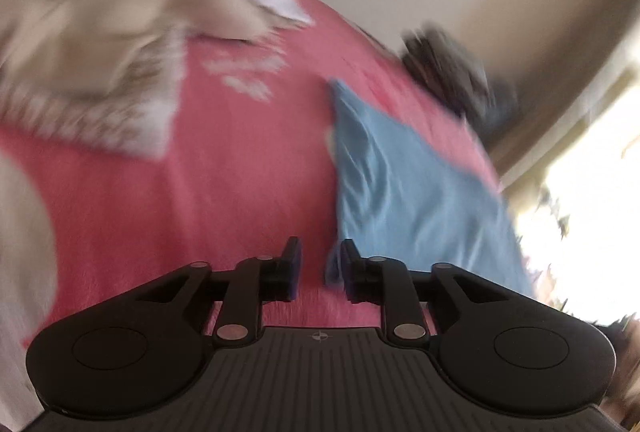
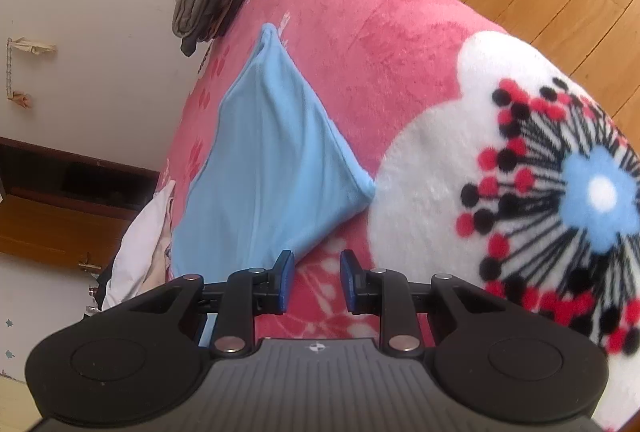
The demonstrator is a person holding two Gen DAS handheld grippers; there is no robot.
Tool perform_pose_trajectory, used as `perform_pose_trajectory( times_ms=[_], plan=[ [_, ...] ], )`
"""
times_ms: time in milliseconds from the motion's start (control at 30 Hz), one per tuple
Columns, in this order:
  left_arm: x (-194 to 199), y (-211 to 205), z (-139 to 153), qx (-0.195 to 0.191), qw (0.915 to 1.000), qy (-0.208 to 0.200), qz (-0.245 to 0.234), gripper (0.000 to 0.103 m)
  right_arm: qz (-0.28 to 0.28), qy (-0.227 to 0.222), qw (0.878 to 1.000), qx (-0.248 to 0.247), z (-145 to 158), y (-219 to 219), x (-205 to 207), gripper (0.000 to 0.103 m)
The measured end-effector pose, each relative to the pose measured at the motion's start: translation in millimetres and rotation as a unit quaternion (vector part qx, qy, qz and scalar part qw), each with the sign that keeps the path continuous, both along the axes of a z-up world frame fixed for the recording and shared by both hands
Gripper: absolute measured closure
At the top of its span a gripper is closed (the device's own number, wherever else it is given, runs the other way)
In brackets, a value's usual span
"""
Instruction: Fold clothes
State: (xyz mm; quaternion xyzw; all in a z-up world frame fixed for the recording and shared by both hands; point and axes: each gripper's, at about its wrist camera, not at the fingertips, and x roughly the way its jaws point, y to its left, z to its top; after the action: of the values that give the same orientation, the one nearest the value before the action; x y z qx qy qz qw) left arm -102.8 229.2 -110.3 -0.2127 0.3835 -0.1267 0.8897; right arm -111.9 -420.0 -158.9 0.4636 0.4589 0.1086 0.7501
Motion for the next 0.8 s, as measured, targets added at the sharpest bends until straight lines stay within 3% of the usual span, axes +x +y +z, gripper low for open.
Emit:
perform_pose_trajectory(
  times_ms=[100, 233, 333, 367, 433, 467, 533, 600, 667, 700, 800],
  plan=[
    [0, -25, -2, 0.097, 0.9935, -0.011, -0.058, 0.075, -0.001, 0.006, 1.000, -0.001, -3, 3, 3, 0.076],
    [1, -49, -6, 0.200, 0.9698, -0.041, -0.133, 0.075, 0.004, 0.007, 1.000, -0.003, -3, 8, 5, 0.076],
    [5, -53, -5, 0.230, 0.9563, -0.064, -0.169, 0.099, 0.007, 0.007, 1.000, -0.006, -2, 9, 5, 0.076],
    [4, -56, 0, 0.246, 0.9481, -0.078, -0.185, 0.100, 0.008, 0.008, 1.000, -0.008, -2, 9, 5, 0.076],
    [0, -63, 11, 0.287, 0.9252, -0.111, -0.222, 0.101, 0.008, 0.010, 1.000, -0.010, -2, 8, 4, 0.076],
    [-5, -67, 16, 0.313, 0.9093, -0.128, -0.243, 0.101, 0.008, 0.010, 1.000, -0.010, -2, 8, 4, 0.076],
    [-16, -77, 19, 0.380, 0.8648, -0.156, -0.289, 0.101, 0.007, 0.010, 1.000, -0.011, -2, 6, 3, 0.076],
    [-26, -85, 13, 0.449, 0.8110, -0.172, -0.333, 0.101, 0.006, 0.011, 1.000, -0.010, -3, 5, 3, 0.076],
    [-30, -88, 0, 0.487, 0.7836, -0.167, -0.348, 0.102, 0.006, 0.012, 1.000, -0.007, -6, 4, 3, 0.076],
    [-29, -85, -5, 0.489, 0.7874, -0.158, -0.341, 0.102, 0.006, 0.012, 1.000, -0.005, -7, 5, 4, 0.076],
    [-21, -70, -14, 0.481, 0.8180, -0.123, -0.290, 0.102, 0.007, 0.010, 1.000, -0.005, -7, 6, 4, 0.076]
  ],
)
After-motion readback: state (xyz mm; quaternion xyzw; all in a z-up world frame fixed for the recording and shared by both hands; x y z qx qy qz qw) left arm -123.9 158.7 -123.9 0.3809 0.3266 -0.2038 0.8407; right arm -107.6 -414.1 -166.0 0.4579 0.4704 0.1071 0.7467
